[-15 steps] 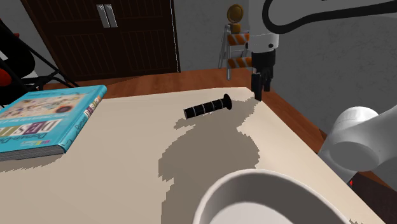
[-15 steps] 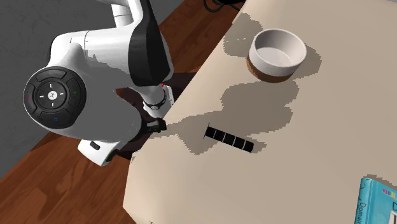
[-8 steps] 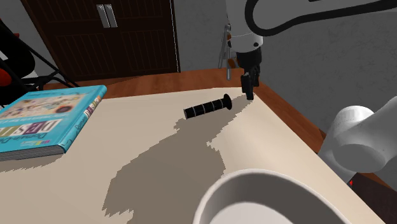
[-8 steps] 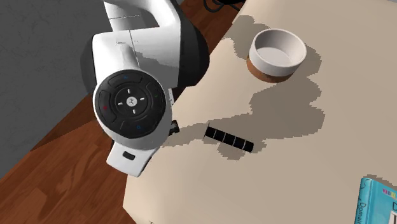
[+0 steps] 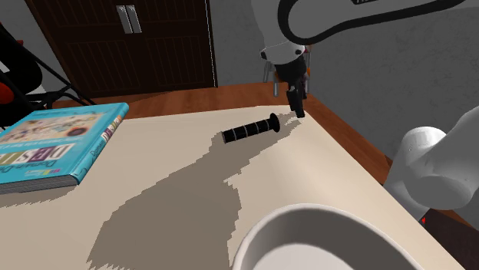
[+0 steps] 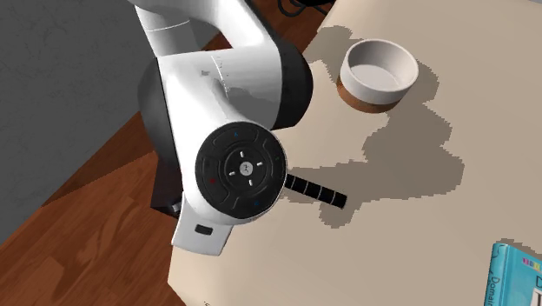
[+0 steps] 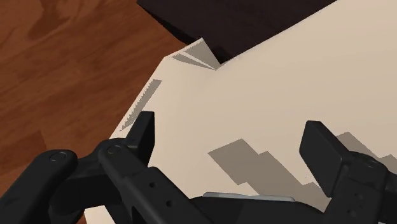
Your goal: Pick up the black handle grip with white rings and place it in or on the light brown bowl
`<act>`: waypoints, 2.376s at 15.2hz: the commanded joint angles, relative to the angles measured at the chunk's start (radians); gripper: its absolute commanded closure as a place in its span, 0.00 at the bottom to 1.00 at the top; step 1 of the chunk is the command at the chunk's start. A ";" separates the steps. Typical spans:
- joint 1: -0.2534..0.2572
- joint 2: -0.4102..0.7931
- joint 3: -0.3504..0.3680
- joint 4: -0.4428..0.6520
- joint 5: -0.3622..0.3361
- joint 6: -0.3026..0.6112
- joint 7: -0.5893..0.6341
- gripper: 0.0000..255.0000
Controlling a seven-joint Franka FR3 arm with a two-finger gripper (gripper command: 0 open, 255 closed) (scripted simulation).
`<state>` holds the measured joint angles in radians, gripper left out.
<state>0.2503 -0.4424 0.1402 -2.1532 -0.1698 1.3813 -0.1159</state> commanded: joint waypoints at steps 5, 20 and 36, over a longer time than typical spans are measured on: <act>0.132 0.101 -0.001 0.131 0.137 0.094 -0.142 0.00; 0.241 0.173 0.046 0.210 0.247 0.178 -0.382 0.00; 0.216 0.167 0.070 0.186 0.255 0.198 -0.386 1.00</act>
<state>0.4666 -0.2757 0.2100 -1.9677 0.0847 1.5793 -0.5023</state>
